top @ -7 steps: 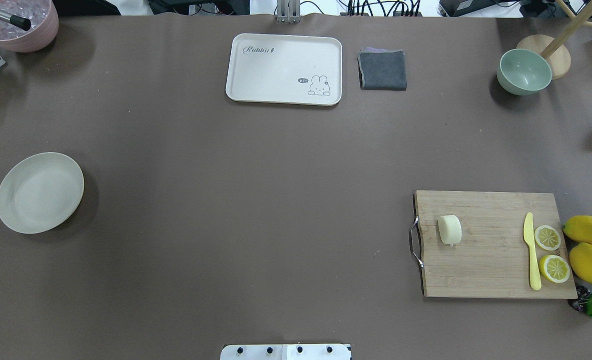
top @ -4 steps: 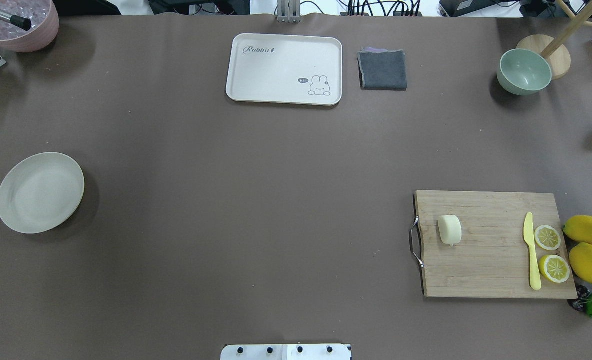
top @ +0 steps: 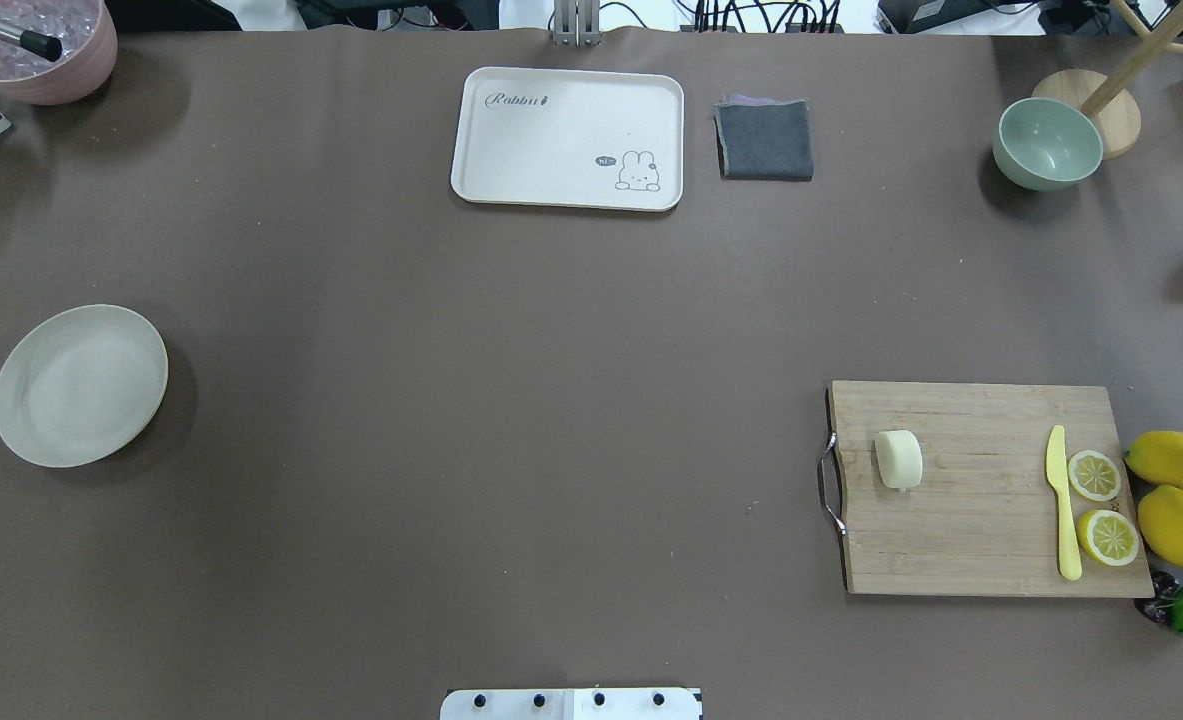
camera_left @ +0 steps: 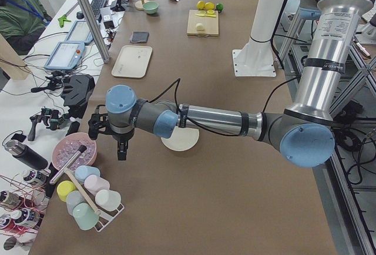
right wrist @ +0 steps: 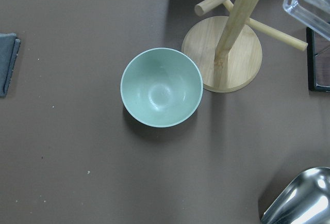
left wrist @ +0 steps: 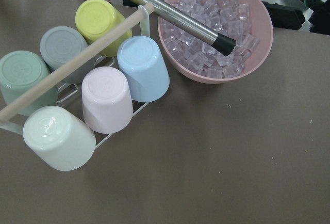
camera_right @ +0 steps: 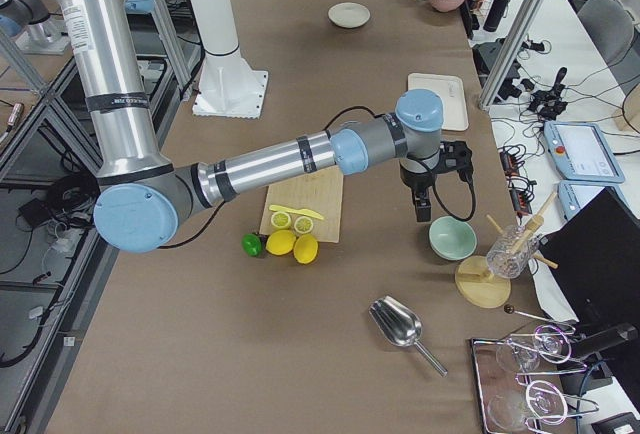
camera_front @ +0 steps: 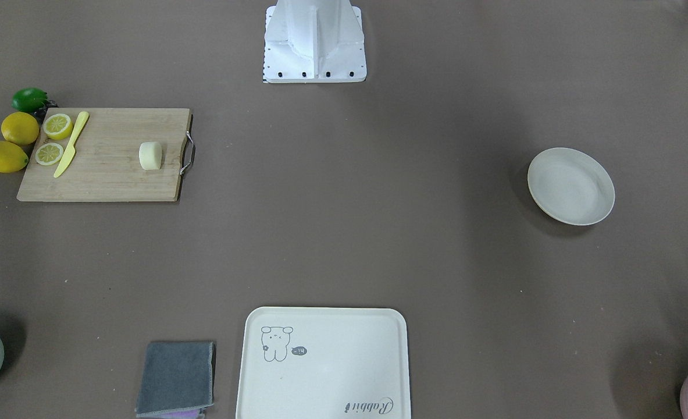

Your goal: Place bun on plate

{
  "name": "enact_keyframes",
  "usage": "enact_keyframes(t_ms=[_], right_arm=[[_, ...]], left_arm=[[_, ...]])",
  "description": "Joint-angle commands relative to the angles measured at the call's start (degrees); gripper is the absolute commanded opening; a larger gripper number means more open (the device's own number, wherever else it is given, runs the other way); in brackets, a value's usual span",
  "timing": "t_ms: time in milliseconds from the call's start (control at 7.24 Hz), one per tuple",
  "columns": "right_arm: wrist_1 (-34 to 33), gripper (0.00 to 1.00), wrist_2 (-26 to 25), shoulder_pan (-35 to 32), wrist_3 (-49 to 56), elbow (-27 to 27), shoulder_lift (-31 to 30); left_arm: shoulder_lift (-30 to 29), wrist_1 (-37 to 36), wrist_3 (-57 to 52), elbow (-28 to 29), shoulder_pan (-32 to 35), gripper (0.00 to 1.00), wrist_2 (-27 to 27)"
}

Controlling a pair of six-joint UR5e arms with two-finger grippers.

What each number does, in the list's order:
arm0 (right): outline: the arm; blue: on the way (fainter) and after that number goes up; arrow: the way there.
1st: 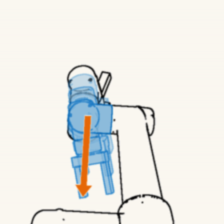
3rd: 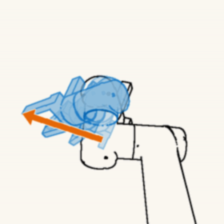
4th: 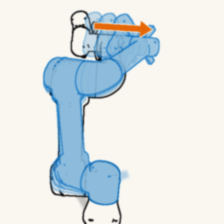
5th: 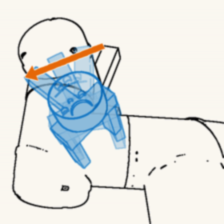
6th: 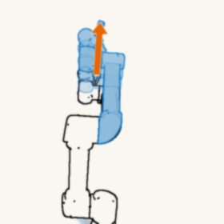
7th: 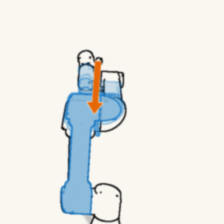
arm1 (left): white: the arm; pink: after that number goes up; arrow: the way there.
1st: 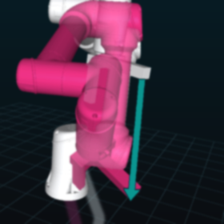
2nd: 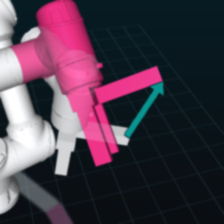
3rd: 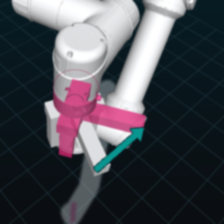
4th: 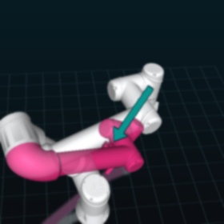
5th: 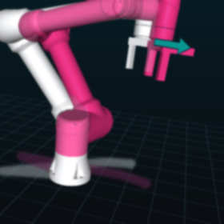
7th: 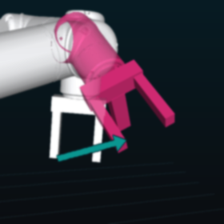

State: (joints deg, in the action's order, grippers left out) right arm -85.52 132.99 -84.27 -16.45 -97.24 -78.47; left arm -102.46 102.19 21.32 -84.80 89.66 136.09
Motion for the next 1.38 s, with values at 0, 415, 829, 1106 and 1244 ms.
enact_keyframes(t_ms=[0, 415, 829, 1106, 1244], right_arm=[[0.0, 1.00, 0.1, 0.0, -0.1, -0.2, 0.1], [0.2, 1.00, 0.3, 0.1, -0.2, -0.2, 0.2], [0.4, 1.00, 0.0, 0.2, -0.2, 0.1, 0.9], [0.4, 1.00, 0.0, 0.2, -0.2, -0.1, 0.9], [0.5, 1.00, -0.1, 0.2, -1.2, -0.3, 0.9]], left_arm=[[0.4, -2.3, -0.3, -2.7, -1.2, 0.98, 0.6], [0.3, -7.2, -8.6, -3.3, -1.1, 0.98, 1.7], [0.9, -6.2, -8.8, -4.3, -6.9, 0.98, 1.8], [4.3, 1.3, -8.8, -3.8, -13.9, 0.98, 1.6], [6.4, 6.3, -8.9, -2.2, -16.0, 0.97, 1.4]])
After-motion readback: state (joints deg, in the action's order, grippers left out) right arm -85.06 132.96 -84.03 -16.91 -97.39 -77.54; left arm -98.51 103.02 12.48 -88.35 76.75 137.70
